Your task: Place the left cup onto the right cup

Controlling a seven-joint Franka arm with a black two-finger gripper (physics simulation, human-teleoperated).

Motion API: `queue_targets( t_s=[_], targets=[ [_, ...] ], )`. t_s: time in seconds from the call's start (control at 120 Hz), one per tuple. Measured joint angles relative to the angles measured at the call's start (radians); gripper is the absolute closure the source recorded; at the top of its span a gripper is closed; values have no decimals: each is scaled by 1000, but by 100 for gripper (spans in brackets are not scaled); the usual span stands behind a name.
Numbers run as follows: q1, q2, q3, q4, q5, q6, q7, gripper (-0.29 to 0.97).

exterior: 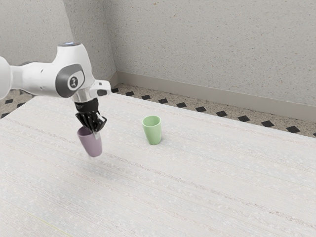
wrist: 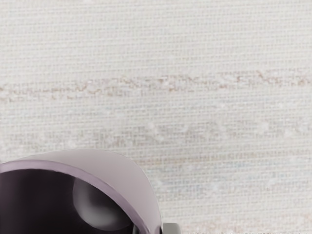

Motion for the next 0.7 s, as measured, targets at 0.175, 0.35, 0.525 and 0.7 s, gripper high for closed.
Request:
queue_targets(
  t_s=[0.175, 0.35, 0.525, 0.7],
  targets=[
    [-12, -6, -1, 37, 5, -36, 0, 79],
    [-28, -9, -3, 93, 19, -84, 0, 79],
    [-52, 1, -5, 165, 40, -138, 1, 79],
    [-57, 24, -22, 231, 49, -178, 3, 79]
  ],
)
